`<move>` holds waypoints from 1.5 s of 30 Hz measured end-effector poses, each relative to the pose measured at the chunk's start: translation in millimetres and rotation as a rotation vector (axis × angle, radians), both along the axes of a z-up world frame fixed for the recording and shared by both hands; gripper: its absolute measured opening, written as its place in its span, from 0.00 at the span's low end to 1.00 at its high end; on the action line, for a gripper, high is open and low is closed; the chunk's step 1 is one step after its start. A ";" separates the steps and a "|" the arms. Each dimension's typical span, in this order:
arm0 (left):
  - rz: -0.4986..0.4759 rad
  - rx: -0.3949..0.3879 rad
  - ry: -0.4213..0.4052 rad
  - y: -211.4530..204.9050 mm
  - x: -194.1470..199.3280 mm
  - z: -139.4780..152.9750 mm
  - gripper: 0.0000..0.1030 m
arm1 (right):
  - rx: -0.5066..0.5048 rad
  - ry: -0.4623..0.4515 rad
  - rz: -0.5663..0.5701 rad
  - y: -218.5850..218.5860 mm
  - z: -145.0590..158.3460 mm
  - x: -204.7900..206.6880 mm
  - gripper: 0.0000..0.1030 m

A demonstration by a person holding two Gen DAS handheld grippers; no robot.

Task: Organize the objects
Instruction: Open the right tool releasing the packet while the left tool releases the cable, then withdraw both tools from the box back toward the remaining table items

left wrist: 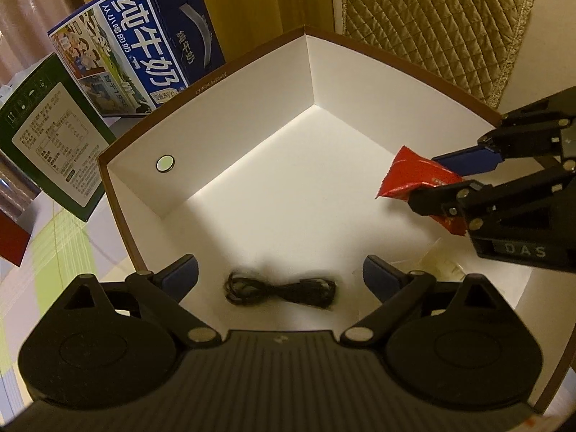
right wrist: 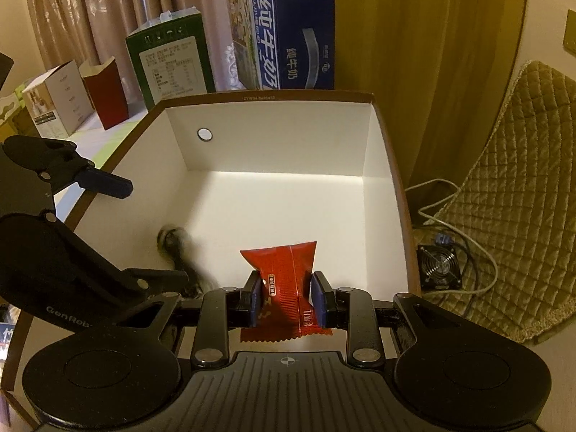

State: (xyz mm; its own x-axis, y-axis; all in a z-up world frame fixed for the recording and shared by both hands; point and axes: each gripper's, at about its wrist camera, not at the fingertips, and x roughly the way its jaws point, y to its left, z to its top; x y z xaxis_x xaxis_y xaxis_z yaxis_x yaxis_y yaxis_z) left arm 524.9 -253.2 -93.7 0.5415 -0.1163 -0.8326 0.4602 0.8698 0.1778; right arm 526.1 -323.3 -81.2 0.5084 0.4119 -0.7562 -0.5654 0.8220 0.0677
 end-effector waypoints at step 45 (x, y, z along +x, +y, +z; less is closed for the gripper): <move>0.141 -0.240 -0.079 65.3 -139.8 86.2 0.96 | 0.238 -0.045 -0.156 -51.8 74.5 -126.6 0.95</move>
